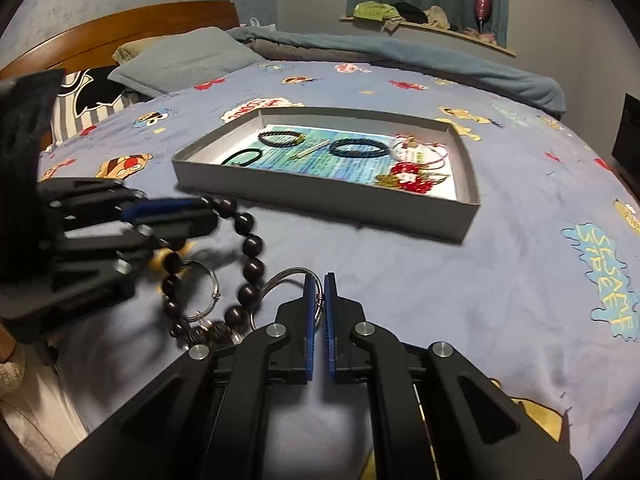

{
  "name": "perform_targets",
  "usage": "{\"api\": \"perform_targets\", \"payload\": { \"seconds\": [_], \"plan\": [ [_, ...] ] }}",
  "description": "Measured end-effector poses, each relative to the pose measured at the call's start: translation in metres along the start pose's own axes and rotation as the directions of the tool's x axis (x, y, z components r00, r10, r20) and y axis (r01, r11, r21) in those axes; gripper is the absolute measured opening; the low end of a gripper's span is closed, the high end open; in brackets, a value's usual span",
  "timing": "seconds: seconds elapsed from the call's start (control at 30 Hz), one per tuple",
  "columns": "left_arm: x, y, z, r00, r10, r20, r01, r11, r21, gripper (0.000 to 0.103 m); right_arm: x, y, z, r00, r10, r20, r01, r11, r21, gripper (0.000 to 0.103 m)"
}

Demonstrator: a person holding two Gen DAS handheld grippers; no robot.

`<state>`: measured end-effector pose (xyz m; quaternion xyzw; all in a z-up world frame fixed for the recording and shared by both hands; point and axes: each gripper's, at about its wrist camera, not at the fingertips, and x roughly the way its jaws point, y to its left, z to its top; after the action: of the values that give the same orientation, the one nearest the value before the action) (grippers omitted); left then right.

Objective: Organize jewelry
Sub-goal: 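Carry the black bead bracelet and silver hoop into the grey box and open both tools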

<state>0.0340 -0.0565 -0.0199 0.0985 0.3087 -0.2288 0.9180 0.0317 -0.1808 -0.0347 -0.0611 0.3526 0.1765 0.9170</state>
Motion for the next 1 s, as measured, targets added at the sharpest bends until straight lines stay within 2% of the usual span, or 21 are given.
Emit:
{"api": "perform_targets", "payload": {
  "seconds": [0.17, 0.33, 0.43, 0.53, 0.67, 0.87, 1.0],
  "plan": [
    [-0.014, 0.003, 0.004, 1.000, 0.007, 0.030, -0.007, 1.000, -0.005, 0.015, -0.012, -0.008, 0.003, 0.999, -0.018, 0.042, 0.016, 0.999, 0.029, 0.004],
    [-0.029, 0.004, 0.015, 0.998, -0.017, 0.066, 0.019, 1.000, -0.022, 0.015, -0.022, -0.009, 0.010, 0.996, -0.021, 0.085, 0.018, 0.999, 0.045, 0.004],
    [-0.038, 0.005, 0.027, 0.996, -0.023, 0.091, 0.026, 0.999, -0.027, 0.015, -0.027, -0.010, 0.021, 0.992, -0.037, 0.117, 0.031, 0.998, 0.052, 0.004],
    [-0.045, 0.009, 0.037, 0.993, 0.000, 0.118, 0.003, 1.000, -0.031, 0.015, -0.031, -0.011, 0.034, 0.988, -0.056, 0.141, 0.048, 0.997, 0.061, 0.004],
    [-0.050, 0.023, 0.055, 0.990, 0.015, 0.142, -0.005, 0.997, -0.075, 0.015, -0.041, -0.017, 0.060, 0.977, -0.080, 0.199, 0.063, 0.994, 0.088, 0.004],
    [-0.046, 0.037, 0.085, 0.983, 0.036, 0.178, -0.014, 0.992, -0.124, 0.015, -0.040, -0.029, 0.095, 0.960, -0.100, 0.262, 0.063, 0.987, 0.145, 0.004],
    [-0.027, 0.045, 0.095, 0.986, 0.052, 0.160, -0.030, 0.990, -0.139, 0.015, -0.023, -0.037, 0.108, 0.955, -0.124, 0.268, 0.082, 0.983, 0.165, 0.004]
  ]
}}
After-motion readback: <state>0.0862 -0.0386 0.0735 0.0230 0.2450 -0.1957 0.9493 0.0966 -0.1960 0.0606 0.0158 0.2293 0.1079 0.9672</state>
